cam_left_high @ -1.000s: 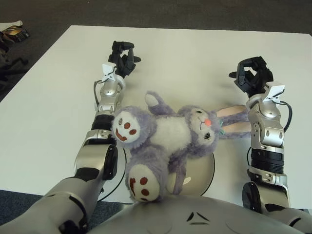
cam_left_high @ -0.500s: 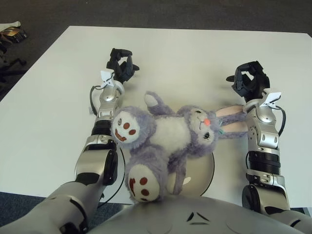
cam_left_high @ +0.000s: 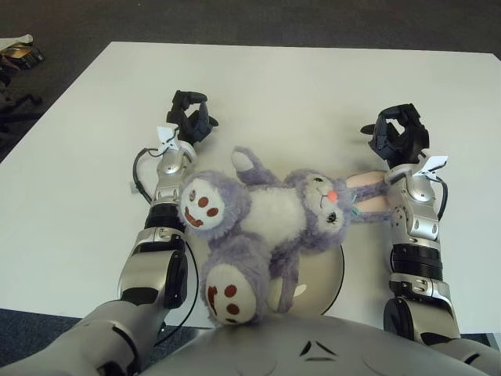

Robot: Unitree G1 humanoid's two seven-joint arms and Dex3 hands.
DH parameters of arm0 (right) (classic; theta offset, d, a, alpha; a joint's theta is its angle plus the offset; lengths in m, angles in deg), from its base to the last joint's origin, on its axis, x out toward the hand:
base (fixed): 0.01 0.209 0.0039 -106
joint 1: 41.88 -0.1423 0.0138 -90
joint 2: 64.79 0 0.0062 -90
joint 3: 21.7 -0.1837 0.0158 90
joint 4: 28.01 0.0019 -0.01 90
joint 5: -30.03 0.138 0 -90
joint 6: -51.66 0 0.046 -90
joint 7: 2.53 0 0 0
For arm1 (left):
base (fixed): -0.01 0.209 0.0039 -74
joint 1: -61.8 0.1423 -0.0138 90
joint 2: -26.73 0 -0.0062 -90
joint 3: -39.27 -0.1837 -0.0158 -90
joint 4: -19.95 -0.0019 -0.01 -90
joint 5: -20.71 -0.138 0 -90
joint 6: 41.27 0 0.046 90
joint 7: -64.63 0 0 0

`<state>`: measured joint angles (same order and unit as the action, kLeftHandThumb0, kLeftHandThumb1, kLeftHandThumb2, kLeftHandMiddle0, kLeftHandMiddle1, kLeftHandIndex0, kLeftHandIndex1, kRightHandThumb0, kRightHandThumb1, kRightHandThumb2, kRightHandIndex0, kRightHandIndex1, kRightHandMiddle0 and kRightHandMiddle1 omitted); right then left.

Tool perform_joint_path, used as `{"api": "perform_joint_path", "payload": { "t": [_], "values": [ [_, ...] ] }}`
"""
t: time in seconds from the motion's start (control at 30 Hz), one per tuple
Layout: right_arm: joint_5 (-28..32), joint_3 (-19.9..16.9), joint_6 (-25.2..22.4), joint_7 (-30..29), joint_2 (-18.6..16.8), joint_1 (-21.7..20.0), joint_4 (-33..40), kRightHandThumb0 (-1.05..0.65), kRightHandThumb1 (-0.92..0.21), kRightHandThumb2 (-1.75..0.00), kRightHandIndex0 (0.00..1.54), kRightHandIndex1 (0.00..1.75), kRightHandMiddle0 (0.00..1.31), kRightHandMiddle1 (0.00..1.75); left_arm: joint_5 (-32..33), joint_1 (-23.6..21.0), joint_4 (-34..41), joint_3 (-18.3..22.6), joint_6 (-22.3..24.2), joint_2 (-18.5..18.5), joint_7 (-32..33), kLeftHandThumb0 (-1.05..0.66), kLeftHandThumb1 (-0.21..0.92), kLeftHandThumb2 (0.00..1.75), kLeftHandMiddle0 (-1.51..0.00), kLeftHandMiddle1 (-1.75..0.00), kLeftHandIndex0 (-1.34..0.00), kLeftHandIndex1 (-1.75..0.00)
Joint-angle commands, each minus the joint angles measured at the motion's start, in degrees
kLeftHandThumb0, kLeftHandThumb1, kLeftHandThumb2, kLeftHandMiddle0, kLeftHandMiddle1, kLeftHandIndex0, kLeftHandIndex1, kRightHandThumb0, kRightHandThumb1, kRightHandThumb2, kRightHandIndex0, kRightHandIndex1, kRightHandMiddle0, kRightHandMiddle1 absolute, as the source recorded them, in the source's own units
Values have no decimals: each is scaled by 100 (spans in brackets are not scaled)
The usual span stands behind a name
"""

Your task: Put the doll into the plate.

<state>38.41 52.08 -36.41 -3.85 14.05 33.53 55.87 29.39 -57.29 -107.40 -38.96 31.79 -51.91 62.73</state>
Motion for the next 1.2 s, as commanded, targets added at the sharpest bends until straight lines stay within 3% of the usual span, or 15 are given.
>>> {"api": "perform_joint_path", "payload": {
  "t": [0.0,0.33,0.63,0.93,1.17],
  "values": [
    [112,-20,115,37,-32,124,-52,-1,-35,-120,61,149,49,175,99,195,204,21,-30,35,-111,-40,62,94,-84,-174,-38,-175],
    [76,96,473,287,-76,411,-432,-1,-23,-140,66,167,50,175,114,582,572,-101,-31,98,-330,-41,57,100,-84,-175,-42,-175],
    [182,118,479,600,-17,416,-802,-1,-7,-158,78,174,62,167,206,684,645,-98,144,125,-444,-42,53,105,-88,-175,-45,-175],
    [-19,173,587,494,27,455,-910,-1,-1,-166,83,175,63,172,166,682,601,-89,74,130,-412,-42,51,107,-90,-175,-46,-175],
    [-7,189,683,519,48,485,-1008,-1,-3,-166,83,175,59,174,50,669,611,-97,143,121,-250,-43,50,109,-91,-175,-47,-175]
  ]
}}
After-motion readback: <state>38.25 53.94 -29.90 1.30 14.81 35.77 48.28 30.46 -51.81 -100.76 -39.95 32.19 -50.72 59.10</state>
